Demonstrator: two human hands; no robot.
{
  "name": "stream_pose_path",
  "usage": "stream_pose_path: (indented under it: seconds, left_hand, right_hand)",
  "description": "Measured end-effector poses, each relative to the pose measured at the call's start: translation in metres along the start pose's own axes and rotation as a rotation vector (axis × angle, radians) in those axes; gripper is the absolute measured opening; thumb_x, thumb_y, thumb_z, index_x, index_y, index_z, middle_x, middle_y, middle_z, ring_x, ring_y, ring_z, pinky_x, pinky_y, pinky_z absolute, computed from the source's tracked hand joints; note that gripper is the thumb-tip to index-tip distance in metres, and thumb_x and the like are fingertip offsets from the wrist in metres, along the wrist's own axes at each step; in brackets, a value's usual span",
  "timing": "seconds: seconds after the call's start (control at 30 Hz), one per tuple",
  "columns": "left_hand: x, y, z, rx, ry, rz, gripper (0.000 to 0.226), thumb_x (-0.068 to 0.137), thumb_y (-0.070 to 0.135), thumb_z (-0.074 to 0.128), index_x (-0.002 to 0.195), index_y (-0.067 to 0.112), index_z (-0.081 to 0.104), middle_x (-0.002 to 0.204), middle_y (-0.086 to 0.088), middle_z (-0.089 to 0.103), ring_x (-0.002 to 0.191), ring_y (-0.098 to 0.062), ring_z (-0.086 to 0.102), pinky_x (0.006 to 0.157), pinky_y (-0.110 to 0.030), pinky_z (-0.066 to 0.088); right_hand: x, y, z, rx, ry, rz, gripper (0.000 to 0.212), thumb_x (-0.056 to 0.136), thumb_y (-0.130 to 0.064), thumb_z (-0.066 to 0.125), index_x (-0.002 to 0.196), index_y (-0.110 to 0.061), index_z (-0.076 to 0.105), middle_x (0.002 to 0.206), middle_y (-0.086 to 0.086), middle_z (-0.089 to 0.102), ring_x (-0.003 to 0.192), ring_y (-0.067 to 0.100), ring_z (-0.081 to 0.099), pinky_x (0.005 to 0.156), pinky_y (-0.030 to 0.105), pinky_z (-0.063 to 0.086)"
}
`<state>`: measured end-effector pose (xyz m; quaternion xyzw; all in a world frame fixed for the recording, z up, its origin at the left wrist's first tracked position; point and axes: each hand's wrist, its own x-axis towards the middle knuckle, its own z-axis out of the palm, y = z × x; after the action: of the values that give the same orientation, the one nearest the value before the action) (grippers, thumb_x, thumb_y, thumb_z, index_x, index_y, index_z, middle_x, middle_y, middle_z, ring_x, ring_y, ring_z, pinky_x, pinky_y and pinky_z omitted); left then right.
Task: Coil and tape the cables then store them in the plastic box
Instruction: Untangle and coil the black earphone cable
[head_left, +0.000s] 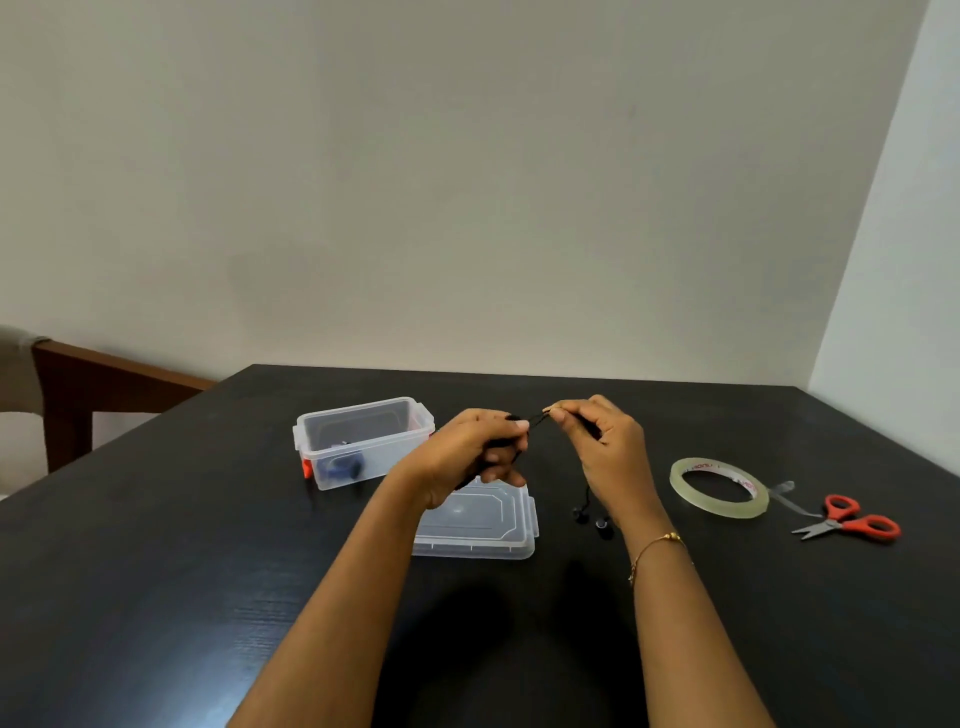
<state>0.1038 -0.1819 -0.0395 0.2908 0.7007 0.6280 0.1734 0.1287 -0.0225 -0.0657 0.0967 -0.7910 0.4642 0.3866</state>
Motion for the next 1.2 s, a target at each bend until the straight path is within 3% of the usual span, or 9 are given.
stream_pose_path:
  seconds: [0.2,0.33,0.47,0.6,0.7,0.87,0.97,1.07,1.2]
  left_hand:
    - [-0.002,0.005,0.004,-0.555,0.014,0.118,0.027,0.095,0.019,0.036,0.074,0.010,0.049,0.044,0.008,0.038,0.037,-0.003,0.037,0.055,-0.020,0.051]
    - [0.006,0.005,0.009,-0.878,0.147,0.217,0.029,0.098,0.020,0.036,0.077,0.010,0.054,0.050,0.006,0.053,0.046,-0.005,0.056,0.065,-0.021,0.057]
    - [0.014,-0.002,0.008,-0.962,0.307,0.317,0.023,0.097,0.014,0.039,0.087,0.005,0.057,0.071,-0.004,0.071,0.073,-0.017,0.071,0.079,-0.029,0.057]
    - [0.020,-0.011,0.002,-0.761,0.462,0.336,0.019,0.097,0.013,0.041,0.096,0.005,0.058,0.090,-0.007,0.073,0.091,-0.019,0.070,0.088,-0.029,0.054]
    - [0.024,-0.021,0.003,-0.212,0.605,0.271,0.017,0.098,0.017,0.040,0.099,0.012,0.057,0.100,0.000,0.068,0.102,-0.014,0.062,0.094,-0.025,0.047]
    - [0.023,-0.029,0.006,0.346,0.529,0.170,0.016,0.097,0.016,0.043,0.084,0.012,0.051,0.080,0.003,0.058,0.078,-0.013,0.054,0.065,-0.017,0.046]
    - [0.023,-0.029,0.004,0.381,0.471,0.111,0.024,0.097,0.016,0.042,0.074,0.012,0.047,0.069,0.000,0.050,0.069,-0.014,0.048,0.067,-0.025,0.044]
    - [0.017,-0.023,0.004,0.288,0.340,0.074,0.027,0.098,0.016,0.038,0.077,0.004,0.051,0.066,-0.003,0.051,0.055,-0.003,0.054,0.057,-0.013,0.045]
    - [0.011,-0.016,0.005,0.186,0.082,-0.044,0.031,0.096,0.012,0.031,0.077,0.007,0.055,0.058,-0.004,0.052,0.049,-0.009,0.054,0.071,-0.020,0.053]
  right_hand:
    - [-0.002,-0.008,0.012,0.015,-0.123,0.040,0.018,0.091,-0.017,0.052,0.099,-0.009,0.067,0.080,-0.002,0.057,0.068,0.005,0.051,0.061,0.010,0.043]
    - [-0.006,-0.003,0.020,-0.159,-0.296,0.096,0.026,0.096,-0.022,0.042,0.106,-0.010,0.061,0.075,-0.013,0.045,0.063,0.001,0.045,0.059,0.010,0.038]
    - [-0.009,-0.006,0.028,-0.216,-0.434,0.164,0.025,0.097,-0.021,0.041,0.112,-0.012,0.060,0.071,-0.011,0.050,0.062,0.001,0.048,0.062,0.015,0.039]
    - [-0.010,-0.018,0.030,-0.338,-0.541,0.090,0.026,0.097,-0.023,0.043,0.108,-0.009,0.062,0.092,0.005,0.065,0.077,0.011,0.058,0.075,0.028,0.050]
    - [-0.011,-0.025,0.028,-0.423,-0.555,0.007,0.026,0.096,-0.022,0.044,0.106,-0.007,0.064,0.096,0.012,0.064,0.081,0.018,0.058,0.078,0.030,0.049]
    - [-0.011,-0.030,0.019,-0.423,-0.480,-0.084,0.026,0.094,-0.016,0.047,0.115,-0.011,0.062,0.109,0.008,0.064,0.097,0.017,0.059,0.088,0.022,0.042]
    - [-0.013,-0.026,0.015,-0.494,-0.402,-0.120,0.025,0.095,-0.017,0.047,0.115,-0.020,0.061,0.109,-0.001,0.063,0.103,0.012,0.053,0.098,0.031,0.033]
    - [-0.012,-0.022,0.011,-0.436,-0.288,-0.090,0.020,0.094,-0.012,0.046,0.109,-0.020,0.057,0.103,-0.001,0.059,0.100,0.014,0.053,0.097,0.034,0.035]
    - [-0.009,-0.015,0.008,-0.386,-0.198,-0.111,0.020,0.092,-0.003,0.044,0.103,-0.011,0.059,0.102,0.010,0.058,0.089,0.014,0.053,0.080,0.017,0.046]
